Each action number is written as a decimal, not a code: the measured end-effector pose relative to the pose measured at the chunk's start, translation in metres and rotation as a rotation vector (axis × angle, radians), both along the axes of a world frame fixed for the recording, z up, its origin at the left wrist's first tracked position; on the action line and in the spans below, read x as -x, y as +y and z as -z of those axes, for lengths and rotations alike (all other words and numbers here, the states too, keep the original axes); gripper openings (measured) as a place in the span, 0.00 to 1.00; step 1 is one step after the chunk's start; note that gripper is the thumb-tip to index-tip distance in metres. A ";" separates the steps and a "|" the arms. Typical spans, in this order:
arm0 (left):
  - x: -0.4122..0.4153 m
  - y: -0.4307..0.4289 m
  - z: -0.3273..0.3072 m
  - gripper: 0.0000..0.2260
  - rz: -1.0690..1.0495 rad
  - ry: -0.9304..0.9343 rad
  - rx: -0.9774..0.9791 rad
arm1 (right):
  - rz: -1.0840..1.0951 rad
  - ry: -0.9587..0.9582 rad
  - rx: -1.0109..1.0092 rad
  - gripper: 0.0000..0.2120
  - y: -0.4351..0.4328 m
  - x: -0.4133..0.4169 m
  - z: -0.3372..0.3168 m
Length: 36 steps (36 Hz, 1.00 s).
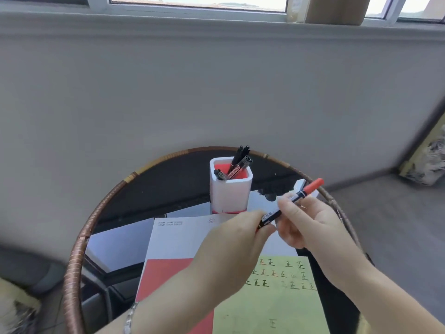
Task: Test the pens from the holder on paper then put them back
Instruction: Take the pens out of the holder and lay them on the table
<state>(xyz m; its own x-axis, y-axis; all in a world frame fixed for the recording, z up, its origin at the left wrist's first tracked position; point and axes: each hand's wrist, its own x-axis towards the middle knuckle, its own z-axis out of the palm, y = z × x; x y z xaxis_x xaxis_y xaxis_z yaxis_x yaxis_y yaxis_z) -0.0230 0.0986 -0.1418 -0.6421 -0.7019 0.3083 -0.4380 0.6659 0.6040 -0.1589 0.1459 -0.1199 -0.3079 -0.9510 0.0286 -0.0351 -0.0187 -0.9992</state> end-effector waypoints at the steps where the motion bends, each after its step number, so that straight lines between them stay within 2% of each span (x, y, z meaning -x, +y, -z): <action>1: 0.001 0.000 0.002 0.11 -0.001 -0.041 -0.004 | 0.007 -0.017 -0.013 0.09 0.001 -0.001 0.005; 3: 0.003 -0.002 0.005 0.09 -0.004 -0.101 -0.036 | 0.023 -0.029 -0.026 0.10 0.003 -0.003 0.014; 9: 0.009 -0.004 0.011 0.10 0.051 -0.167 -0.126 | 0.091 -0.032 -0.013 0.09 0.007 -0.003 0.033; 15: 0.011 0.000 0.016 0.15 0.114 -0.158 -0.048 | 0.027 -0.064 0.039 0.07 0.014 0.001 0.038; 21: 0.014 0.002 0.009 0.10 0.192 -0.139 -0.115 | -0.012 -0.130 0.092 0.07 0.022 0.007 0.040; 23: 0.016 0.004 0.007 0.10 0.223 -0.101 -0.182 | -0.027 -0.118 0.126 0.06 0.024 0.010 0.040; 26: 0.014 0.003 0.004 0.08 0.259 -0.022 -0.386 | -0.085 -0.019 0.178 0.10 0.025 0.016 0.040; 29: 0.011 0.003 0.002 0.07 0.309 0.018 -0.580 | -0.152 -0.008 0.163 0.09 0.027 0.021 0.039; 33: 0.008 0.003 0.002 0.07 0.243 -0.067 -0.632 | -0.140 -0.047 0.105 0.08 0.026 0.024 0.033; 36: 0.003 -0.002 0.003 0.05 0.092 -0.070 -0.634 | 0.057 -0.137 0.049 0.10 0.016 0.046 0.025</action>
<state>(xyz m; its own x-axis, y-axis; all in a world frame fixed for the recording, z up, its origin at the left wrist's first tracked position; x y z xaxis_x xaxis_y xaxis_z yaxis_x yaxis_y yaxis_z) -0.0258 0.0971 -0.1446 -0.7117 -0.6754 -0.1930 -0.4485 0.2255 0.8648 -0.2048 0.1620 -0.1452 -0.3654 -0.9304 0.0292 0.0987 -0.0699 -0.9927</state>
